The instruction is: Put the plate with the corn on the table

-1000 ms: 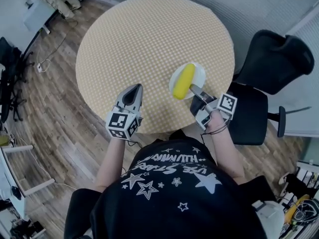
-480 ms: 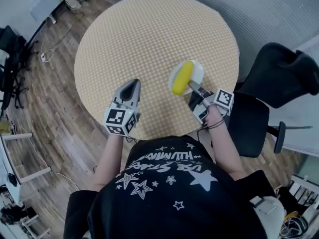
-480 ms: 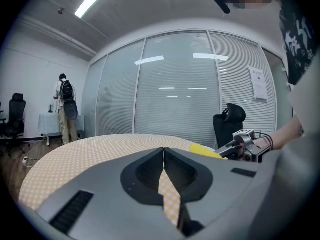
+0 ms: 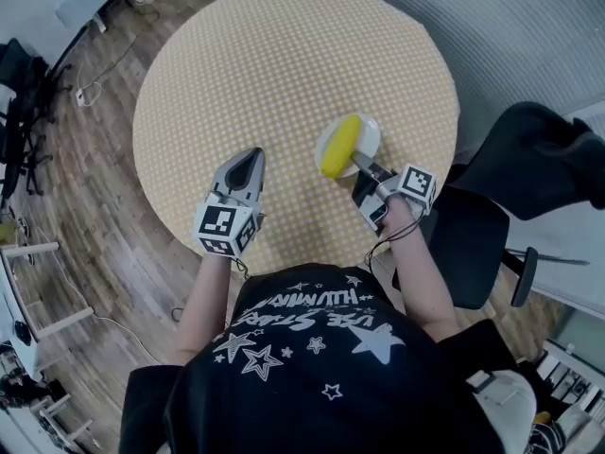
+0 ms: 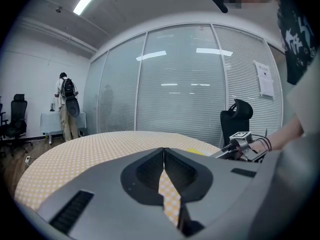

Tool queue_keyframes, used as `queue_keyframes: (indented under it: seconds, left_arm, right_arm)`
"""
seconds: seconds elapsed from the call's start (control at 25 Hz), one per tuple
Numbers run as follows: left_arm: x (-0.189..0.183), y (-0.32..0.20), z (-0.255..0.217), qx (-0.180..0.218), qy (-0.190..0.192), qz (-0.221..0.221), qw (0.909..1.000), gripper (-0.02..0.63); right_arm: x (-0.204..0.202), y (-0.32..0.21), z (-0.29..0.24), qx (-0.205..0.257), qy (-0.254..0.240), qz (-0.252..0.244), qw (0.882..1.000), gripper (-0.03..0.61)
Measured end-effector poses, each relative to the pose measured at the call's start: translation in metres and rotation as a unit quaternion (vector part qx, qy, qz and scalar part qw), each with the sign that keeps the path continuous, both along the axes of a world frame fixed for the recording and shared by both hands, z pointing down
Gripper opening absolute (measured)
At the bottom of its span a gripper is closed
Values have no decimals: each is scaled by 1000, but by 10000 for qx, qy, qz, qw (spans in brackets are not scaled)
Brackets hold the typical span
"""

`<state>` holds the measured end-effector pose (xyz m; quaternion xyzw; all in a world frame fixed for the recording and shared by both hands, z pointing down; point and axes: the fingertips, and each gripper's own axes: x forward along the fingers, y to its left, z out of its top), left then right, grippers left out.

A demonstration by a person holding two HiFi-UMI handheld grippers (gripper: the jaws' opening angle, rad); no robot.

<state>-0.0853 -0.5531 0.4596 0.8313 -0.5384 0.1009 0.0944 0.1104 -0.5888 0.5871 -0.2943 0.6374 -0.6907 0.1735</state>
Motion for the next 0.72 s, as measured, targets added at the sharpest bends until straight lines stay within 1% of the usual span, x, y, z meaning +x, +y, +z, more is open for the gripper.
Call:
queue_keyframes:
  seconds: [0.36, 0.6, 0.72]
  left_arm:
    - [-3, -8, 15, -265, -27, -135, 9996, 8]
    - [1, -7, 21, -332, -38, -199, 9992, 8]
    - [1, -6, 23, -356, -38, -230, 9991, 8]
  right_arm:
    - [-1, -16, 21, -249, 67, -53, 9997, 55]
    - [4, -17, 31, -374, 228, -67, 9990, 55]
    - [4, -18, 33, -384, 404, -80, 9984, 55]
